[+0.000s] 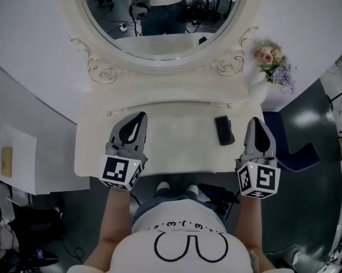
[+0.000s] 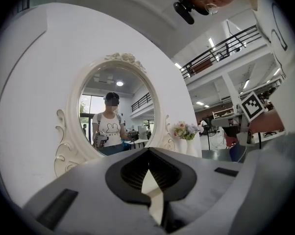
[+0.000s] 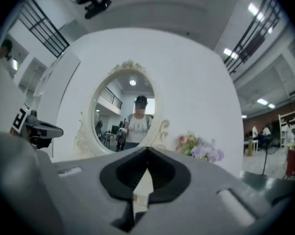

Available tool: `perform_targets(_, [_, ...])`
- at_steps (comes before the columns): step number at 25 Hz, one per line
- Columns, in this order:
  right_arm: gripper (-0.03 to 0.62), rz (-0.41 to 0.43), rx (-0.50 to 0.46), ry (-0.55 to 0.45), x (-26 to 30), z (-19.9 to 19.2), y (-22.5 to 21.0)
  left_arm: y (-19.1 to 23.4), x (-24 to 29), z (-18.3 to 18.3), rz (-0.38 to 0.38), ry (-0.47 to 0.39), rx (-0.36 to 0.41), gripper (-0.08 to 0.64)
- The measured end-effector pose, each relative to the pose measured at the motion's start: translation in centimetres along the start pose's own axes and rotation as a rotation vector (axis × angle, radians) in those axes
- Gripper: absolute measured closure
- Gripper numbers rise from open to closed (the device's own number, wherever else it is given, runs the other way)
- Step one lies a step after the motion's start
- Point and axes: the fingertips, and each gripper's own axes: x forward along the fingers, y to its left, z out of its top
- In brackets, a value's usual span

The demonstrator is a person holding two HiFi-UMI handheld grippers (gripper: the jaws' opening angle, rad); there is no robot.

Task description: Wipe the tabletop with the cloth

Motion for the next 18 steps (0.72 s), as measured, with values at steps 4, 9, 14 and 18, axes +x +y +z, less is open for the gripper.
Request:
perform_targets(4, [0.594,-0.001,-0.073,-0.081,-1.6,3.3,0.4,0.2,0.0,3.3,0.000,-0.074,0.020,0.558])
perform_targets(9, [0.595,0.008,-0.082,-0.108,-2.5,5.0,0.9,-0.2,0.2,6.5,-0.013,-0.133,0.038,0.558])
perform_targets(14, [0.595,0.011,-0.073,-0.118,-2.7,6.0,1.3,-0.7,0.6,7.7,-0.033,-0.159,0.044,0.558])
perform_targets(18, [0.597,0.018,-0.061,-0.102,-2.6,6.0,1.4,-0.7,0.5,8.5,-0.038,-0.174,0.045,0.558])
